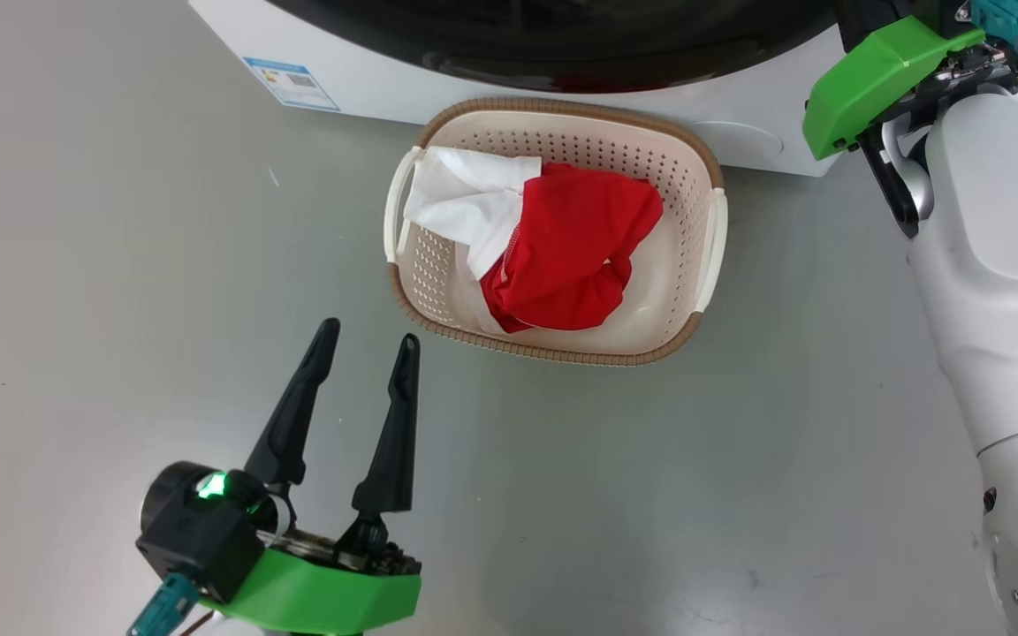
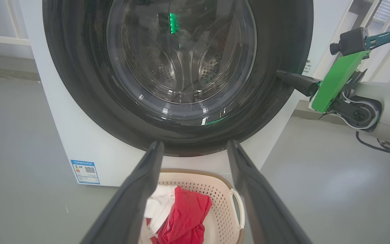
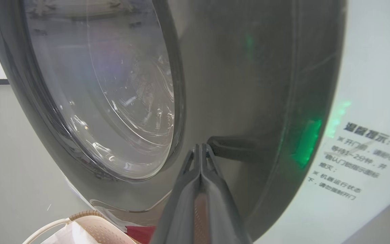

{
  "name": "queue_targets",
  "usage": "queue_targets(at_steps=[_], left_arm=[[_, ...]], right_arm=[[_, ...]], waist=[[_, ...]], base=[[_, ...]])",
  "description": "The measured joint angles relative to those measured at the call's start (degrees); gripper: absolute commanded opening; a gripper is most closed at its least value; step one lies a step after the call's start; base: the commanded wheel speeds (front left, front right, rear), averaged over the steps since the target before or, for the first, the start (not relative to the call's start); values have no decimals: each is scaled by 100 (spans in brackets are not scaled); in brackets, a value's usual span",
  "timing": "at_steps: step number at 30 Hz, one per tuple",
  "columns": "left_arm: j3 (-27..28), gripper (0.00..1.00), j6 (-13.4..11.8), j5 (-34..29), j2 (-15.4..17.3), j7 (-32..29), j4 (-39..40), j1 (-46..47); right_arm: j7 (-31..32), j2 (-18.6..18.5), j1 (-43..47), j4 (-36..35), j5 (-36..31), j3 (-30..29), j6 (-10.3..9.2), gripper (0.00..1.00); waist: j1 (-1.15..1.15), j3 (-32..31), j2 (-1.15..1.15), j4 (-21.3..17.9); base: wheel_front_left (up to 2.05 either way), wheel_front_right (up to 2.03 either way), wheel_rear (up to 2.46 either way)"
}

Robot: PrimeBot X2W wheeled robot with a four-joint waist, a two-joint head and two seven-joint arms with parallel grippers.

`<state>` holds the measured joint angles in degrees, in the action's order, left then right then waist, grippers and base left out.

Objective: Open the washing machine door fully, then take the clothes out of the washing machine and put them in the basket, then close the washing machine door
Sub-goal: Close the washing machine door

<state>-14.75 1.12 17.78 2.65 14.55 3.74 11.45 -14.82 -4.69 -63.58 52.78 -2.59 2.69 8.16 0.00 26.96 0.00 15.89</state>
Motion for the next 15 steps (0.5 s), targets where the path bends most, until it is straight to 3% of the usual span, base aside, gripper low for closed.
queue_targets(at_steps=[9,11,12,13,14,15], left_arm=[[36,100,94,2,-12,0,-23,35],[62,100,94,2,-12,0,-23,34],[66,100,94,1,-13,0,-23,34],[75,100,94,2,-13,0,-25,34],[86,100,94,2,-13,0,-31,33],[98,100,94,2,-13,0,-40,32]], right_arm=[[1,44,208,-335,235,29,-14,0],[1,34,352,-490,356,98,-43,38],[1,32,444,-577,458,159,-45,48],[2,31,552,-667,528,201,-45,78],[1,34,672,-764,578,243,-45,100],[2,37,804,-861,621,299,-45,100]], waist=[[0,-118,0,-162],[0,-164,0,-220],[0,-192,0,-251],[0,-220,0,-283],[0,-253,0,-314],[0,-288,0,-347]], base=[[0,0,0],[0,0,0],[0,0,0],[0,0,0],[0,0,0],[0,0,0]])
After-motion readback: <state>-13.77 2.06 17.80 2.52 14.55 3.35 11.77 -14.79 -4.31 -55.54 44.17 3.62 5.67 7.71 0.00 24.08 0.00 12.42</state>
